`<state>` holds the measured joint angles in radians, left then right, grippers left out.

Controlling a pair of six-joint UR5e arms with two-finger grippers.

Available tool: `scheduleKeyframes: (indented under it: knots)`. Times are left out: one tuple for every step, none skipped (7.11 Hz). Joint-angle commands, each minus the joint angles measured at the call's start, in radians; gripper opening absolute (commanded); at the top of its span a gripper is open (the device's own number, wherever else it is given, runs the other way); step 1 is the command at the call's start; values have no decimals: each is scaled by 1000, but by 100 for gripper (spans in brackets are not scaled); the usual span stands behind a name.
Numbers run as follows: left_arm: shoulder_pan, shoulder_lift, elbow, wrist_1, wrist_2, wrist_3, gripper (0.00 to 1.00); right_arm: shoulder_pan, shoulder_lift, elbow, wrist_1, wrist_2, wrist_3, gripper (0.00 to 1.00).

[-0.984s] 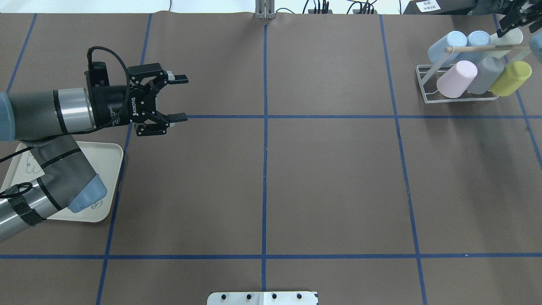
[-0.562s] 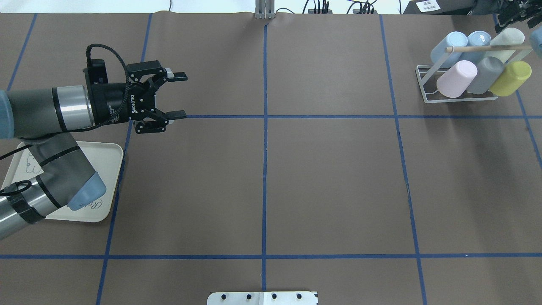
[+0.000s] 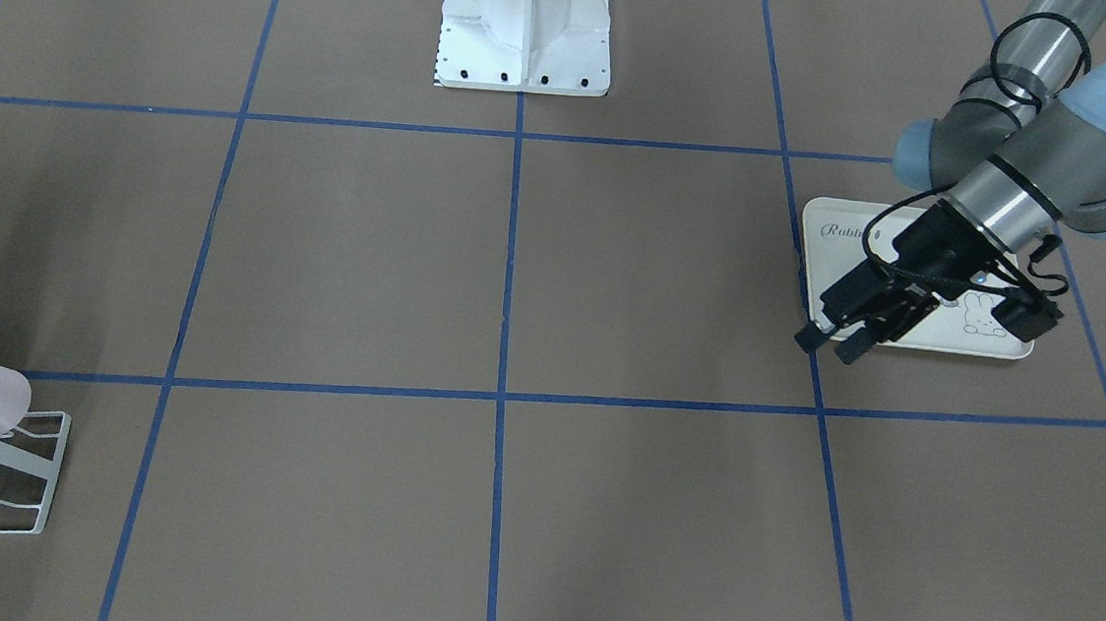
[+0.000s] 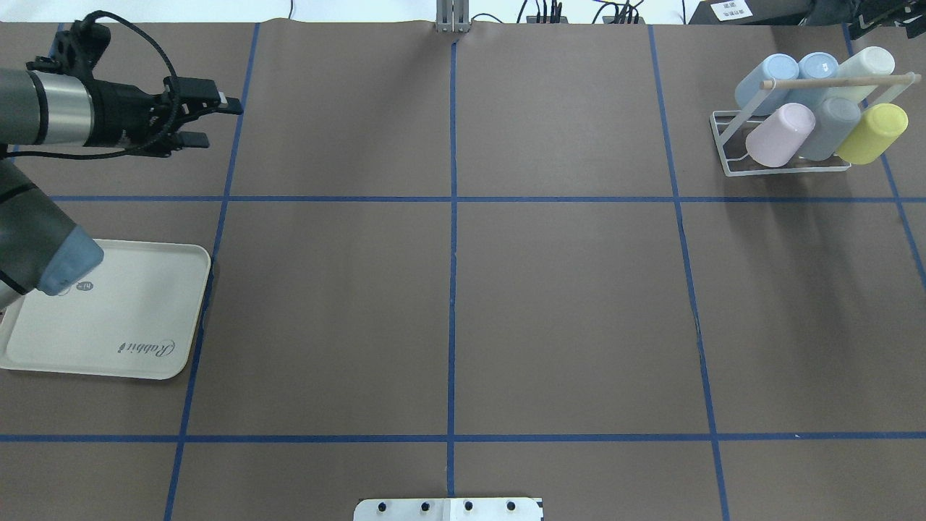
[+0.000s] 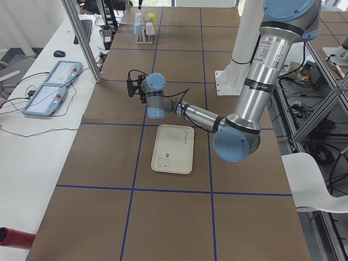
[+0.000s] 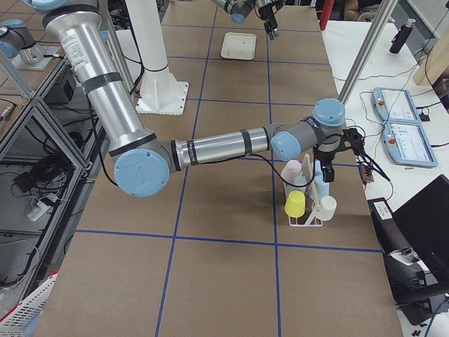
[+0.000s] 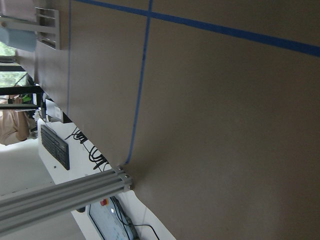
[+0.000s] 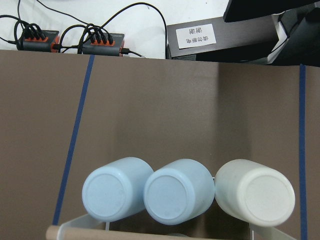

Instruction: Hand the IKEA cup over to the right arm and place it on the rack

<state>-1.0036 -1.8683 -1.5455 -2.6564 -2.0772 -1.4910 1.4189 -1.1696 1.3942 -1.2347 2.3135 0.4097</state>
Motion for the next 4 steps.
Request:
scheduleKeyframes:
  knots:
    - [-122, 20, -14, 282, 2, 392, 100, 0, -79, 100, 6, -72, 12, 99]
    - [-166, 56, -13, 365, 32, 614, 100, 0, -109, 135, 4, -74, 5, 99]
    - [-206, 101, -10, 404, 69, 814, 100, 2, -158, 164, 4, -69, 5, 99]
    - [-267, 147, -8, 471, 68, 1024, 100, 2, -198, 190, 3, -72, 5, 99]
